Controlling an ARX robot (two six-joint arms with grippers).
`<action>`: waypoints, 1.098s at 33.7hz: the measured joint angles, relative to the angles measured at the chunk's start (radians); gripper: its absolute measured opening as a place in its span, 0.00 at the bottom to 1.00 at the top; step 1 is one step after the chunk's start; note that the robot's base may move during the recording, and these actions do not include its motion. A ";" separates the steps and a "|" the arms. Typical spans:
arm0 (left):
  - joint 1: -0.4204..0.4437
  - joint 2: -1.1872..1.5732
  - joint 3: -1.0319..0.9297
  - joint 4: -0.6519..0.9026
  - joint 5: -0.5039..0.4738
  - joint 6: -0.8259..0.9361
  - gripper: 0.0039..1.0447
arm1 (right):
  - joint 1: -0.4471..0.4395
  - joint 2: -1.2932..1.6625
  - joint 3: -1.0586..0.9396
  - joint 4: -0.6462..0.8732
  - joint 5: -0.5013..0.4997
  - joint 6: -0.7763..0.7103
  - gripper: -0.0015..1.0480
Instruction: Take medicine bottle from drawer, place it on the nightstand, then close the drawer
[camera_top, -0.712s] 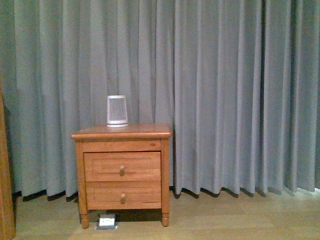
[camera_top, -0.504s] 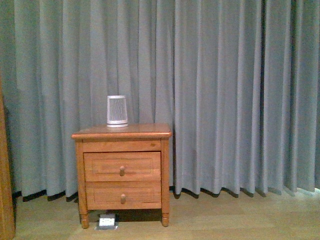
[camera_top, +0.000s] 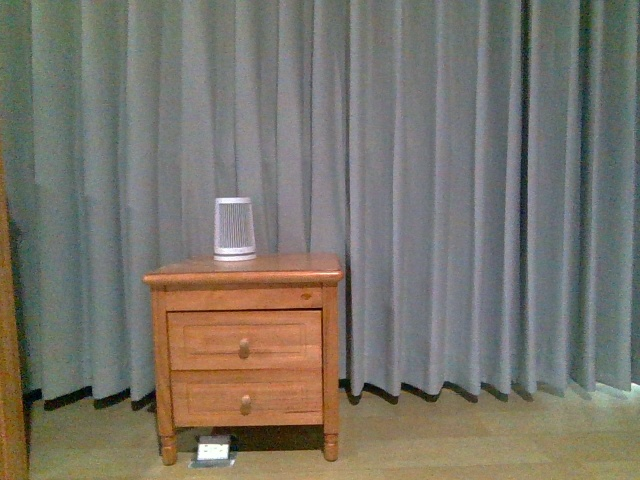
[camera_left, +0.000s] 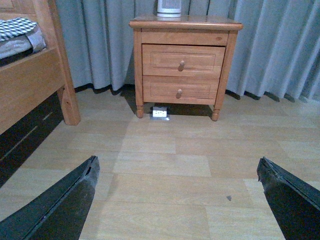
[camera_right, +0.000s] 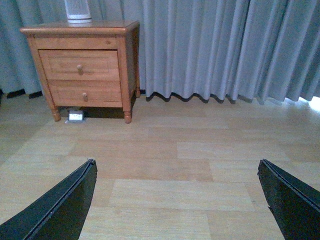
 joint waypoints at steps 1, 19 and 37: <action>0.000 0.000 0.000 0.000 0.000 0.000 0.94 | 0.000 0.000 0.000 0.000 0.000 0.000 0.93; 0.000 0.000 0.000 0.000 0.000 0.000 0.94 | 0.000 0.000 0.000 0.000 0.000 0.000 0.93; 0.000 0.000 0.000 0.000 0.000 0.000 0.94 | 0.000 0.000 0.000 0.000 0.000 0.000 0.93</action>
